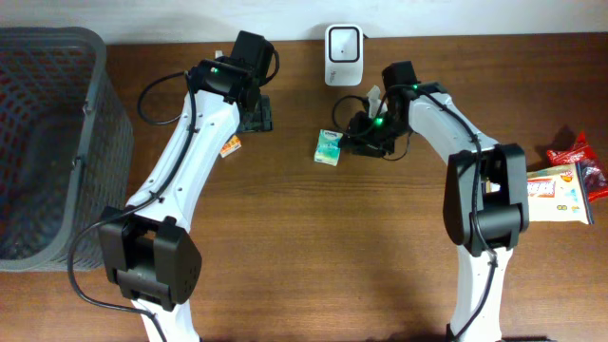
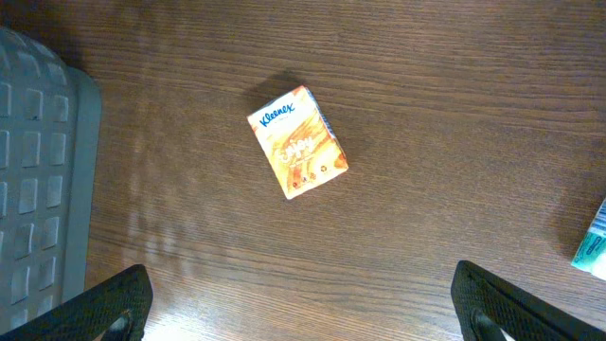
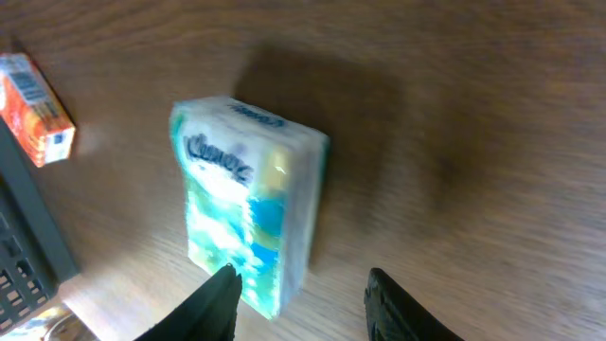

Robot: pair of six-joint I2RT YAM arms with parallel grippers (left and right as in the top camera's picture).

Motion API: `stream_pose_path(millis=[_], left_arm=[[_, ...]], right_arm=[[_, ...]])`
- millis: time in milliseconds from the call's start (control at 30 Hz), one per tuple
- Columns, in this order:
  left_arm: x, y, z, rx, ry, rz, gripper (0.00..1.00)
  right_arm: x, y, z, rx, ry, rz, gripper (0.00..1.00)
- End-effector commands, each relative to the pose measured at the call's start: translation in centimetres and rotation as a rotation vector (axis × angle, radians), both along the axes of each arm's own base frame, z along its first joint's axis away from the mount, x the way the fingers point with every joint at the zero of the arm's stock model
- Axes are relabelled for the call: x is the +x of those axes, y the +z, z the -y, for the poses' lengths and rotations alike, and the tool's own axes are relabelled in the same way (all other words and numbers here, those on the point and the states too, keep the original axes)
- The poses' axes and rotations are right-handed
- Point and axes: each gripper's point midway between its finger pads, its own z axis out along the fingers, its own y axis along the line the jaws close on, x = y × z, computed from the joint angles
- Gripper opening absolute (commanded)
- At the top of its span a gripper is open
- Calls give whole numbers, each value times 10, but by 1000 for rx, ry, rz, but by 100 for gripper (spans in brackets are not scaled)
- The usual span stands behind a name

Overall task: Scan the item barcode
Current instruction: 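Lower the right gripper onto the green tissue pack and grasp it, then lift the green tissue pack to the white scanner and hold it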

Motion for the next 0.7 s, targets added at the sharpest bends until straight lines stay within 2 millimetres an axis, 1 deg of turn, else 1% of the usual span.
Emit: stream_pose_path(millis=[0,33,100,133,300,467,567,667], left_arm=[[2,6,1,-14,-1,17,99],[1,6,2,-17,-3,16,99],[1,5,2,-18,-4,15,99],[1,5,2,-17,-4,14,99],[0,5,1,-15,-2,8,99],[0,5,1,-15,-2,8,99],[0,5,1,-15,-2,8,99],[0,5,1,-15,-2,8,99]], right_arm=[[-6,-4,-23,4,42,6,44],[-6,-6,-24,-17,33,5,44],[-4,-14,-17,-96,-28,-14,43],[-4,-15,-15,-109,-40,-17,43],[-4,-15,-15,-114,-41,-17,43],[-5,-23,-10,-141,-25,-10,43],[-5,-25,-10,-142,-24,-16,39],[-5,-25,-10,-141,-20,-15,38]])
